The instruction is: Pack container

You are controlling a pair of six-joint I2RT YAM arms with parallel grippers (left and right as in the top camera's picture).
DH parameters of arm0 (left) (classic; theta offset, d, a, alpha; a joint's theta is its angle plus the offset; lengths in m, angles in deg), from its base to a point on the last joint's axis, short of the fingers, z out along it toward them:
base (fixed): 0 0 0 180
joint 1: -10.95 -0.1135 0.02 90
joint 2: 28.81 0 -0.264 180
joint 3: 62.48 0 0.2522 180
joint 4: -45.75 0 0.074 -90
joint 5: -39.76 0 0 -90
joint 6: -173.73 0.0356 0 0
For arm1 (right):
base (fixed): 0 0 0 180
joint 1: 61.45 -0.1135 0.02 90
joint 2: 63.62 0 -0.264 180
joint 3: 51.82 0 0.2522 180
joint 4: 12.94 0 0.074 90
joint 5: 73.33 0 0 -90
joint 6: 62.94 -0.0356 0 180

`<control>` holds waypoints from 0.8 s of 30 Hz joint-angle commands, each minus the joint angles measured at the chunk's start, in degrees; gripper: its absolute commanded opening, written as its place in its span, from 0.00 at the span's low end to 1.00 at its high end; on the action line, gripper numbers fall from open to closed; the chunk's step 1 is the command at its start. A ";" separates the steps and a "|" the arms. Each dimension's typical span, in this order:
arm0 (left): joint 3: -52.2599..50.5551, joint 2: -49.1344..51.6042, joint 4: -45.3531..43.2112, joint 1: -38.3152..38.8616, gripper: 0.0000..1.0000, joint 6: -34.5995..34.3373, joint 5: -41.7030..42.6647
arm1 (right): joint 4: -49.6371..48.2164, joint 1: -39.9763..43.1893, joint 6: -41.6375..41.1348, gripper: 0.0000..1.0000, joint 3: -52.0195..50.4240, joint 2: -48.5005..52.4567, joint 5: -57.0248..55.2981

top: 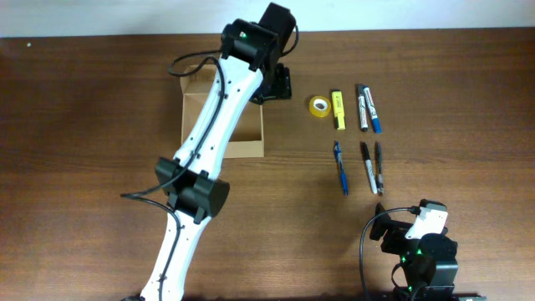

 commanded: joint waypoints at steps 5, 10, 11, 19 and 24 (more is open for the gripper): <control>4.48 -4.72 1.20 1.05 1.00 3.19 -3.76 | 0.04 0.42 -0.46 0.99 -0.42 -0.52 0.04; 4.39 -11.65 1.20 1.05 1.00 8.63 -4.24 | 0.04 0.42 -0.46 0.99 -0.42 -0.52 0.04; 4.09 -13.57 1.20 1.05 1.00 9.16 -4.59 | 0.02 0.42 -0.46 0.99 -0.42 -0.52 0.04; -14.86 -36.61 1.20 -0.87 1.00 9.25 -11.80 | 0.02 0.42 -0.46 0.99 -0.42 -0.52 0.04; -35.52 -53.59 1.20 -5.81 1.00 6.67 -12.92 | 0.02 0.42 -0.46 0.99 -0.42 -0.52 0.07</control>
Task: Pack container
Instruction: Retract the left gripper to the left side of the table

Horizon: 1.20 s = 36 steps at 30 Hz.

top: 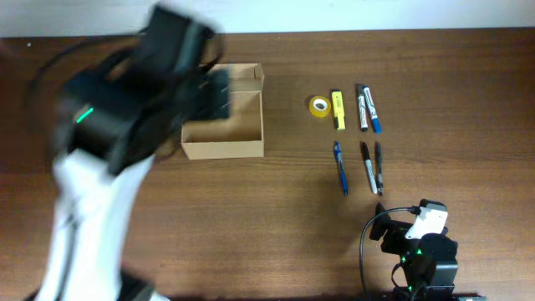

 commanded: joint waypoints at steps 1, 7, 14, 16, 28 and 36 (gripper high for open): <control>-13.90 -9.42 0.28 -4.61 1.00 -1.49 -2.54 | 0.04 0.42 -0.46 0.99 -0.42 -0.52 0.09; -32.30 -20.92 0.28 -13.75 1.00 -0.28 -2.56 | -0.04 0.42 -0.44 0.99 -0.42 -0.52 -0.17; -46.91 -23.15 -1.11 -20.22 1.00 2.89 -6.45 | -6.38 0.42 -0.48 0.99 -0.39 -0.52 13.81; -51.32 -23.15 -4.90 -21.07 1.00 3.15 -5.64 | -10.56 0.42 -0.48 0.99 -0.39 -0.52 22.62; -64.52 -17.14 -24.63 -25.99 1.00 7.13 -5.44 | -11.89 0.42 1.46 0.99 23.89 25.18 29.40; -64.52 -9.79 -37.31 -36.76 1.00 17.75 12.07 | 17.03 -0.81 13.35 0.99 68.11 66.18 25.64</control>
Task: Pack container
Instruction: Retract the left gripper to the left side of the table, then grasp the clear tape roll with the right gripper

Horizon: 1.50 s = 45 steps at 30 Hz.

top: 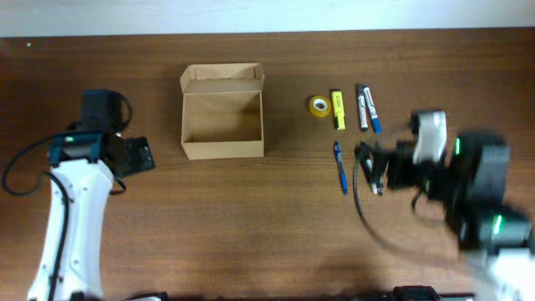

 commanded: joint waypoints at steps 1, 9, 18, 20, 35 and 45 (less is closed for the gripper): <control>-0.39 4.48 -5.73 -6.78 1.00 8.15 15.56 | 14.80 -2.19 7.82 0.99 25.07 19.32 -6.58; -0.37 6.82 -12.57 -12.39 1.00 13.35 25.66 | 20.90 -5.20 7.41 0.99 48.24 41.51 -6.01; -0.37 6.82 -10.67 -12.39 1.00 13.35 25.38 | 15.78 -6.14 6.97 0.99 48.22 48.15 -9.33; -0.37 6.82 -10.69 -12.39 1.00 13.35 25.38 | 15.26 -7.28 6.99 0.99 48.22 50.03 -14.10; -0.37 6.82 -10.69 -12.39 1.00 13.35 25.38 | 8.63 -15.41 7.65 0.99 49.62 66.64 -22.23; -0.37 6.82 -10.67 -12.39 1.00 13.35 25.38 | 7.74 -15.45 7.89 0.90 49.59 71.38 -17.29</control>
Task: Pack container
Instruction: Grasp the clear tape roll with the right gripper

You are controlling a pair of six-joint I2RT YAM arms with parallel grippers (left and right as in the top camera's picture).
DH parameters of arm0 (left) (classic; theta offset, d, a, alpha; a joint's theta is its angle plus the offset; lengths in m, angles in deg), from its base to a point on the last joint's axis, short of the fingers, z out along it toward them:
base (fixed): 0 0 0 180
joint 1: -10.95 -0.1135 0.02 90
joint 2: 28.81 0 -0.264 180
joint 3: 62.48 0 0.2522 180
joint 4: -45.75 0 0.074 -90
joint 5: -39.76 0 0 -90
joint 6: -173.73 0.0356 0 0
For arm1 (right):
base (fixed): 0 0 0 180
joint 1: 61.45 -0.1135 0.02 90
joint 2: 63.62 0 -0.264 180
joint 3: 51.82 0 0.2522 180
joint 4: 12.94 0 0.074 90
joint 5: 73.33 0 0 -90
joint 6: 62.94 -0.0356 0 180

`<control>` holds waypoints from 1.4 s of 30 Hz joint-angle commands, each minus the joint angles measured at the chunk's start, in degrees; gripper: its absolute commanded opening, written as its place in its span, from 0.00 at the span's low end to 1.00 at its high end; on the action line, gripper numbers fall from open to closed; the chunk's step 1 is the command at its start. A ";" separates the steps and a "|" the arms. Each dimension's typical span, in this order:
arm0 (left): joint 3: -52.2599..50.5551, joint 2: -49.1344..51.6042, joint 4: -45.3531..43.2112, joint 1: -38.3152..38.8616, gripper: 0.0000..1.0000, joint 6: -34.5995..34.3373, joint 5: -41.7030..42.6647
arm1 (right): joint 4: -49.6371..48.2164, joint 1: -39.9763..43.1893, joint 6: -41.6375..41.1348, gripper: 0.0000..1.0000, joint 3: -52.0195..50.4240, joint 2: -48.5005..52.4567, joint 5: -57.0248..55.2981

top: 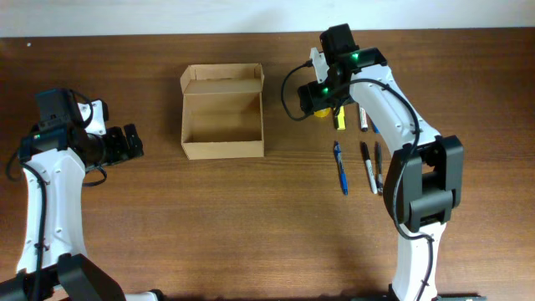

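Observation:
An open cardboard box (221,121) stands empty on the wooden table, left of centre. To its right sits a yellow tape roll (317,108), with my right gripper (324,92) directly over it and hiding part of it; the fingers are not visible from above. Beside the roll lie a yellow highlighter (338,117) and two markers (363,119) partly under the right arm. Below them are a blue pen (341,168) and two dark pens (369,170). My left gripper (131,142) hovers far left of the box, holding nothing visible.
The right arm's forearm and elbow (426,180) stretch over the table's right side, next to the pens. The left arm (50,192) runs along the left edge. A pale wall borders the table's far edge (267,32).
My right arm has gone from beside the pens at mid-right to above the tape roll. The left gripper has drawn a little further left and up. Box and stationery are unmoved.
At first the left arm stretched over the box and the right arm sat folded at the front right. The left arm then appeared off the box, blurred, and later stood at the far left. The right arm came up beside the pens and now is over the tape roll.

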 commanded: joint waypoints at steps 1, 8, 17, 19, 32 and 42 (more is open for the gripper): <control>-0.20 0.17 0.00 -0.20 1.00 1.29 0.98 | -0.72 0.00 0.24 0.90 1.81 2.14 2.97; -0.20 0.17 0.00 -0.20 1.00 1.29 0.98 | -2.84 -0.02 0.24 0.90 1.81 5.27 4.83; -0.20 0.17 0.00 -0.20 1.00 1.29 0.98 | -5.66 -0.02 1.73 0.90 1.81 8.11 5.97; -0.20 0.17 0.00 -0.20 1.00 1.29 0.98 | -6.01 -0.02 1.70 0.90 1.81 8.72 6.38; -0.20 0.17 0.00 -0.20 1.00 1.29 0.98 | -4.44 0.00 0.83 0.47 1.81 12.94 5.51; -0.20 0.17 0.00 -0.20 1.00 1.29 0.98 | -1.68 0.66 -1.99 0.04 2.91 12.79 4.15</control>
